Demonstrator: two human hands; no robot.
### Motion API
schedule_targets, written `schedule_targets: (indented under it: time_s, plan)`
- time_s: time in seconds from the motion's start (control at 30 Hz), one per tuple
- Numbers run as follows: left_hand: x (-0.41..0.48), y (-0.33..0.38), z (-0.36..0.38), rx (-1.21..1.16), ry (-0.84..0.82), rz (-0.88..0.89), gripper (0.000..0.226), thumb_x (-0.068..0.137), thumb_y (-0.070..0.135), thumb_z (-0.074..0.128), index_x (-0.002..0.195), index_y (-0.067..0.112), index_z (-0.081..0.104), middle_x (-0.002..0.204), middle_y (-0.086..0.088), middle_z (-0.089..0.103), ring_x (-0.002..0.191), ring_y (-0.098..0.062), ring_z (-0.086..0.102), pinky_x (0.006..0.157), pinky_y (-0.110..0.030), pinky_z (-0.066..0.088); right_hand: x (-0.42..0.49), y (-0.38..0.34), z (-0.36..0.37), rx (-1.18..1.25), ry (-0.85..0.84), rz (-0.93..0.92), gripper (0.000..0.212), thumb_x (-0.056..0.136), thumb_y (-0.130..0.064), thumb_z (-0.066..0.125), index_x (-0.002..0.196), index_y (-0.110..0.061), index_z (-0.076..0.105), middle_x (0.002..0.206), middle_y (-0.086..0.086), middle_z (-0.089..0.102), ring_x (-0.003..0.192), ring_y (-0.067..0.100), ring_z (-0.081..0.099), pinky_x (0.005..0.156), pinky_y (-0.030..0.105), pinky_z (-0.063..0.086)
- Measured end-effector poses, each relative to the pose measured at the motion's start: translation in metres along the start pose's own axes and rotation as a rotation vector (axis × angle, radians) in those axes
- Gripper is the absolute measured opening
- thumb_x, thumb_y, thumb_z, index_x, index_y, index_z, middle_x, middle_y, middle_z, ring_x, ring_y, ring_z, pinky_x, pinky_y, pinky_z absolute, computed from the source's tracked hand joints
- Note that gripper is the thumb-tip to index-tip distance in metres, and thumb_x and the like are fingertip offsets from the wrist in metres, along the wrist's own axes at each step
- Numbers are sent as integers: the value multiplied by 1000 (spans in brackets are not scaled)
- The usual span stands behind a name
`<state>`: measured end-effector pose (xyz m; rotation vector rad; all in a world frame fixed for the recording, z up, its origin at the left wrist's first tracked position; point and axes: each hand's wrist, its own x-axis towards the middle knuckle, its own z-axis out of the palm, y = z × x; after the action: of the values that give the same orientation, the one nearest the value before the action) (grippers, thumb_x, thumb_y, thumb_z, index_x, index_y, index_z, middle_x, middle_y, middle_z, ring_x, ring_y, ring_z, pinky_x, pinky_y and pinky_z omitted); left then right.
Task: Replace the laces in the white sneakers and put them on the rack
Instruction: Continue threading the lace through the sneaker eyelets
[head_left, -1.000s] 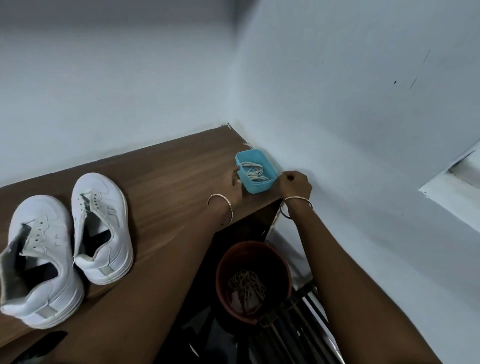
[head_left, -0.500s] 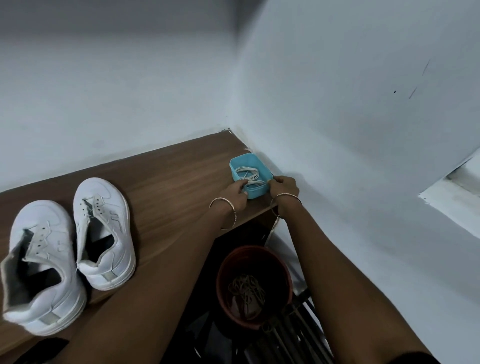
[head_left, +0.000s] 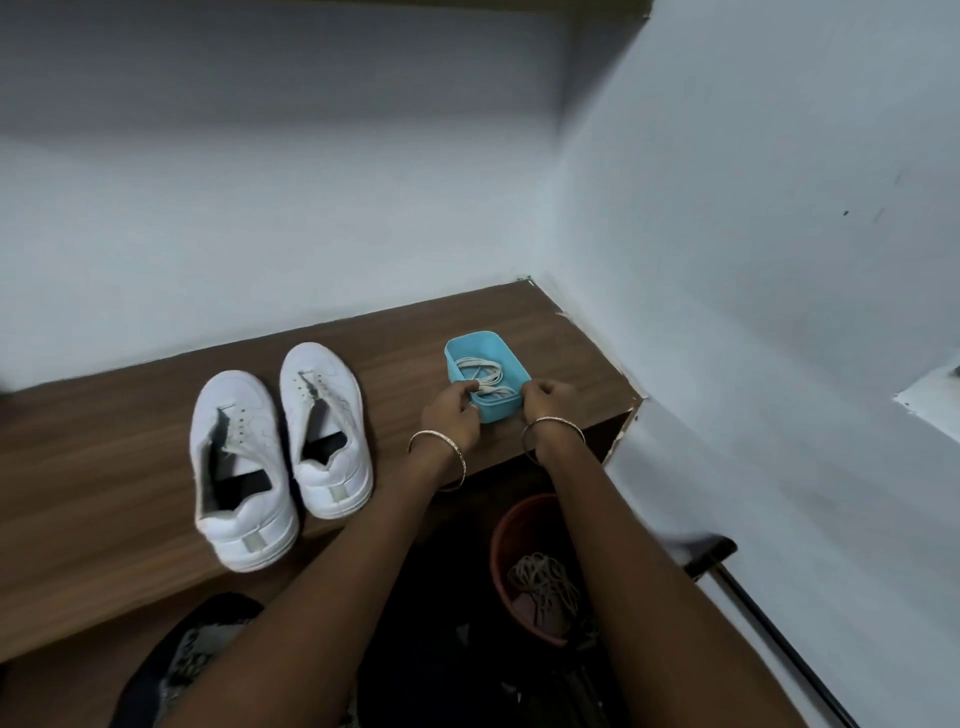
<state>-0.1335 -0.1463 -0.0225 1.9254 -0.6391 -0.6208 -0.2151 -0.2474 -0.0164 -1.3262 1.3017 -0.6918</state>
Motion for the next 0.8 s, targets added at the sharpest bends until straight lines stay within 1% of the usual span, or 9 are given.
schedule_targets:
  time_s: [0.1, 0.2, 0.4, 0.5, 0.57, 0.63, 0.7, 0.73, 0.8]
  plan:
    - [-10, -9, -22, -7, 33, -39, 39, 92, 5, 49, 124, 21, 64, 125, -6, 66, 115, -24, 61, 103, -33, 46, -17, 5, 19, -7, -45, 4, 31, 74, -23, 59, 97, -11, 77, 91, 8, 76, 88, 29, 72, 85, 45, 59]
    - [-19, -16, -39, 4, 60, -68, 39, 90, 5, 47, 121, 22, 64, 126, -8, 66, 114, -26, 61, 103, -38, 47, -17, 19, 37, -31, -70, 19, 41, 67, -32, 56, 98, -14, 77, 90, 5, 76, 87, 27, 72, 84, 46, 60]
    - [-35, -31, -62, 28, 113, -144, 40, 91, 6, 46, 125, 18, 63, 128, -8, 63, 116, -26, 59, 99, -32, 47, -36, 31, 61, -76, -112, 19, 35, 70, -30, 60, 96, -17, 78, 93, 5, 76, 89, 27, 72, 86, 45, 59]
    - [-38, -38, -68, -10, 94, -175, 36, 89, 6, 46, 115, 22, 65, 118, -3, 66, 108, -26, 63, 95, -33, 51, -43, 37, 66, -113, -106, 33, 29, 74, -27, 60, 96, -16, 77, 93, 6, 76, 89, 26, 71, 84, 45, 60]
    - [-37, -42, -70, -54, 87, -185, 32, 86, 6, 46, 102, 29, 63, 113, -8, 70, 100, -28, 66, 91, -40, 55, -40, 44, 69, -120, -102, 22, 32, 73, -29, 60, 97, -17, 76, 94, 5, 76, 91, 26, 71, 86, 45, 59]
    - [-38, -45, -72, -70, 78, -178, 31, 87, 5, 46, 99, 27, 63, 106, -10, 72, 94, -29, 68, 87, -41, 56, -50, 38, 67, -138, -83, 6, 34, 72, -31, 61, 100, -16, 76, 95, 5, 76, 93, 26, 70, 87, 44, 58]
    - [-42, -43, -77, -69, 79, -176, 32, 89, 7, 46, 107, 21, 67, 100, -6, 71, 89, -26, 66, 85, -38, 55, -60, 27, 61, -178, -68, -34, 30, 79, -26, 64, 104, -12, 74, 100, 4, 74, 93, 21, 67, 87, 36, 55]
    - [-43, -43, -79, -60, 85, -174, 32, 90, 9, 46, 111, 20, 68, 99, -4, 70, 90, -24, 65, 86, -36, 55, -62, 22, 58, -205, -51, -77, 28, 82, -22, 65, 107, -10, 72, 101, 4, 72, 92, 20, 65, 83, 31, 52]
    - [-42, -44, -82, -54, 107, -162, 27, 88, 17, 48, 102, 28, 69, 101, -2, 71, 95, -24, 67, 90, -37, 55, -62, 14, 54, -294, 22, -254, 26, 83, -16, 67, 108, -9, 71, 102, 6, 71, 93, 21, 63, 80, 28, 47]
